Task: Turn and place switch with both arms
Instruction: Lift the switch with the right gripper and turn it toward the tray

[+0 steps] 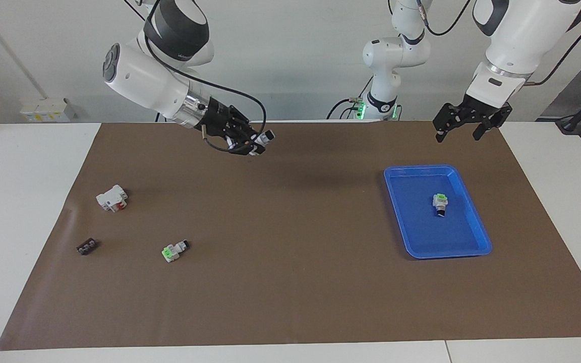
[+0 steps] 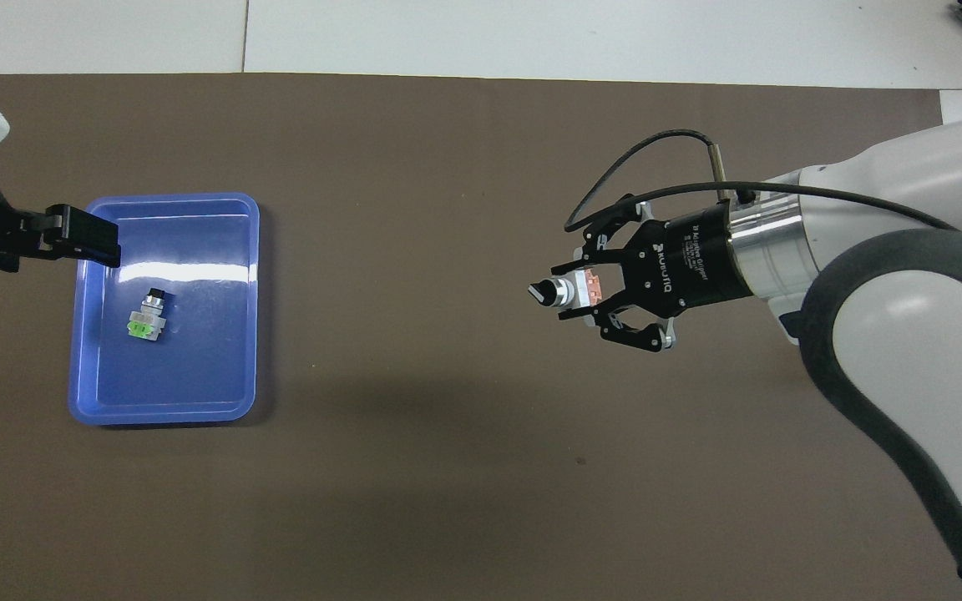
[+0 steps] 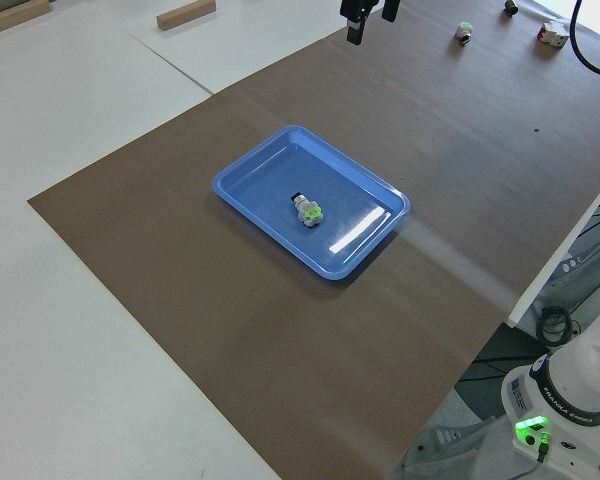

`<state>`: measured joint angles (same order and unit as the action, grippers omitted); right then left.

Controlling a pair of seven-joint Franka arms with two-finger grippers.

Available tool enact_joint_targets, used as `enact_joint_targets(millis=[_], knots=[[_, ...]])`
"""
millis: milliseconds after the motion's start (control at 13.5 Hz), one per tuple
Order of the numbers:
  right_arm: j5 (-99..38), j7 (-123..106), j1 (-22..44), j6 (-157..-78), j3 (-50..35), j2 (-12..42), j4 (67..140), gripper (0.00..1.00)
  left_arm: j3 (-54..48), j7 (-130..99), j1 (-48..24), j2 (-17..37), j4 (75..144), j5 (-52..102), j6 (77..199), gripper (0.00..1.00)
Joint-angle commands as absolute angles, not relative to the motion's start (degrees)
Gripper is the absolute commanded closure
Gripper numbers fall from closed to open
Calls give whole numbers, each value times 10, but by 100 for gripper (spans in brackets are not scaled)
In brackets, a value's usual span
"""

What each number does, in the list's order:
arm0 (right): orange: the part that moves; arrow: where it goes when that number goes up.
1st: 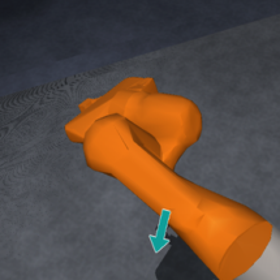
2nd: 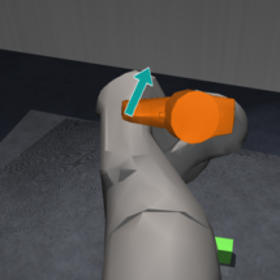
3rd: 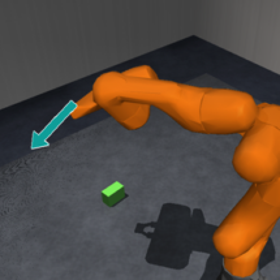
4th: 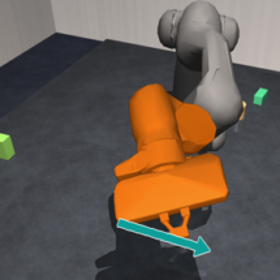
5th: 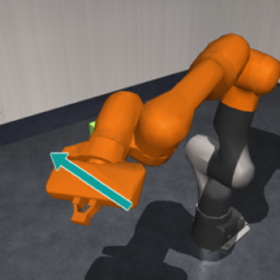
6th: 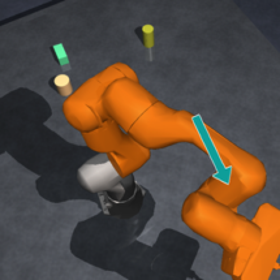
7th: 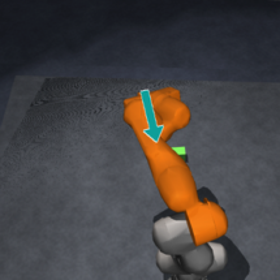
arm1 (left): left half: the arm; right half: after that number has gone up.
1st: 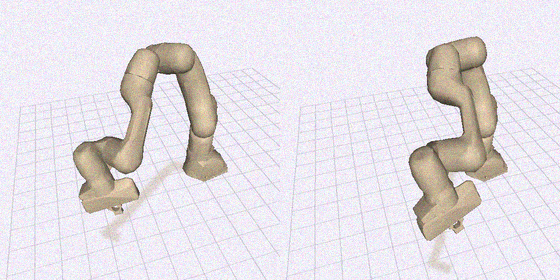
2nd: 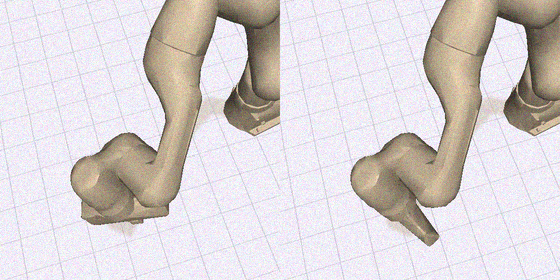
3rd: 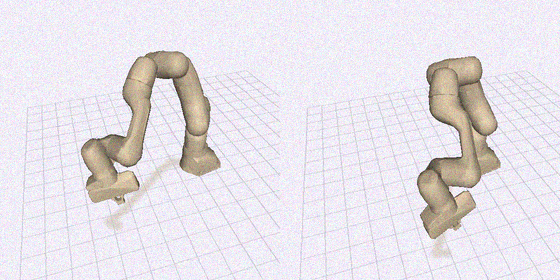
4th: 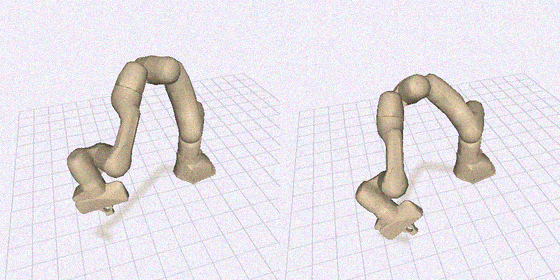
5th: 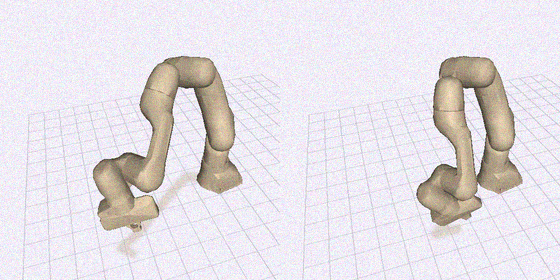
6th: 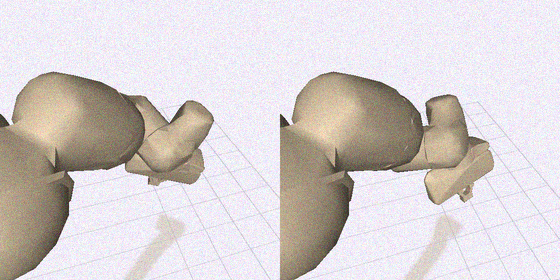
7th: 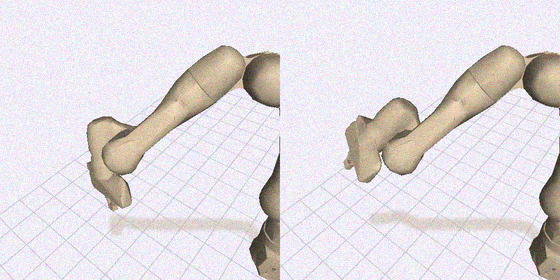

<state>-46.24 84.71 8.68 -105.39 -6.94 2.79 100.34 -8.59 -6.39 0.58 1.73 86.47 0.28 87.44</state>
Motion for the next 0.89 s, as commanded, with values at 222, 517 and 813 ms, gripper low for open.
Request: enact_joint_targets(millis=[222, 517, 813], knots=[[-461, 938, 164, -1183, -127, 35, 992, 100, -77, -185, 10, -9, 901, 178, 887, 8], [-426, 997, 184, -1190, -127, 33, 999, 100, -75, -287, 26, -27, 938, 304, 894, 15], [-397, 1062, 199, -1205, -127, 35, 1000, 100, -75, -323, 32, -56, 996, 408, 933, 29]])
